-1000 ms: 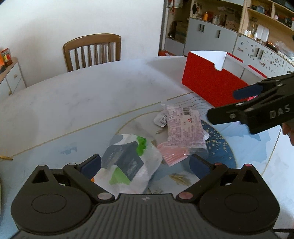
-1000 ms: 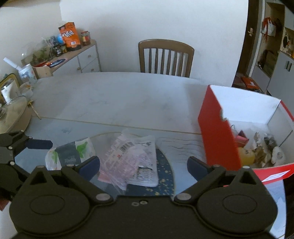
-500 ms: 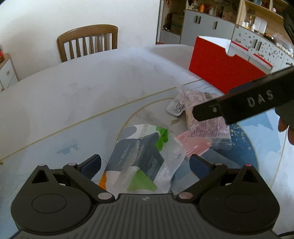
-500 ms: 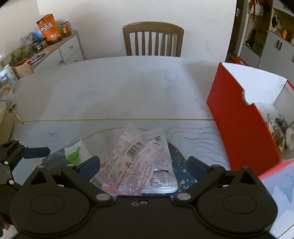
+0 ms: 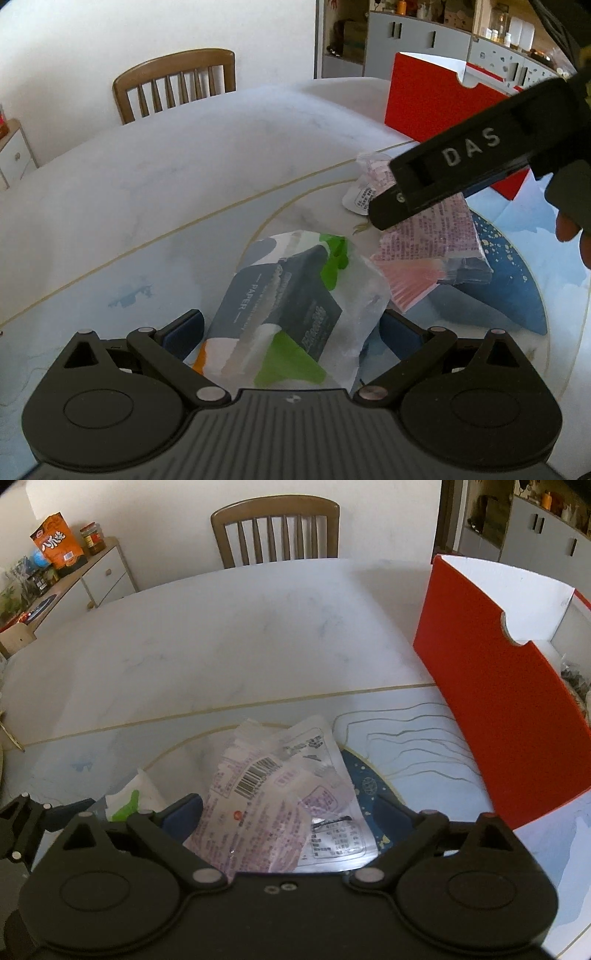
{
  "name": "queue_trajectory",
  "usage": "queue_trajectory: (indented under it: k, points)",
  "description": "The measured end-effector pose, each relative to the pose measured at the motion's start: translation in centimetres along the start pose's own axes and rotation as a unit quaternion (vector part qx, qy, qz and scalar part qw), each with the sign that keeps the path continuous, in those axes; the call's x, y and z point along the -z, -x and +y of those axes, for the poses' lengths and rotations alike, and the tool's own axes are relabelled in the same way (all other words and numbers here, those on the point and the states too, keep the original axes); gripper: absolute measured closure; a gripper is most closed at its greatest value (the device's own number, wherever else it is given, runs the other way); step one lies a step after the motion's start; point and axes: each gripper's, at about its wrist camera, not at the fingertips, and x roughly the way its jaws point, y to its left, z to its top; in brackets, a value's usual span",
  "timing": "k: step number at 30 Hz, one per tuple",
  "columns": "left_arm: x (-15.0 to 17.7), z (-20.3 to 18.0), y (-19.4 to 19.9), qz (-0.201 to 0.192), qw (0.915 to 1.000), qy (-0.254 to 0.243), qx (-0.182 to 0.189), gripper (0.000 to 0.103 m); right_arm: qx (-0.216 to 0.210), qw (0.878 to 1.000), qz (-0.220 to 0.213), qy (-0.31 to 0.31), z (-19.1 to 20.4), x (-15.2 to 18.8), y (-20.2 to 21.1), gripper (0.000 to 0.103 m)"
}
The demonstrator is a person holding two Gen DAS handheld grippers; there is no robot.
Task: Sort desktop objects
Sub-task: 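Reach the left tool to the white tissue bag while the right tool reaches the clear packet, then grasp the white tissue bag with the left tool while the right tool grasps the clear packet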
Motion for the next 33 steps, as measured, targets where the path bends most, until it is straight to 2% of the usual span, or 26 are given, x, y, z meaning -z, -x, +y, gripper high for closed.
queue_trajectory:
  k: [5,10,17,20,33]
  points:
    - [-0.3,-0.1,0.3,-0.007,0.9998,0.012,-0.012,0.024,-0.017,1.000,0.005,0.006,0.5,0.0,0.0,0.022]
    - [-0.4,-0.2,0.6,-0.008,0.9997,0.017,-0.017,0.035,-0.024,1.000,0.006,0.009,0.4,0.1,0.4,0.028]
    - [-0.3,0.0,1.4,-0.012,0.9990,0.041,-0.016,0.049,-0.032,0.999,0.004,0.016,0.2,0.5,1.3,0.045]
    - [-0.3,-0.3,2.0,-0.013,0.9988,0.043,-0.021,0.053,-0.036,0.999,0.002,0.017,-0.1,0.8,1.9,0.047]
    - [-0.9,-3.1,6.5,-0.019,0.9970,0.075,-0.005,0.054,-0.052,0.998,-0.014,0.016,-2.1,2.2,6.1,0.047]
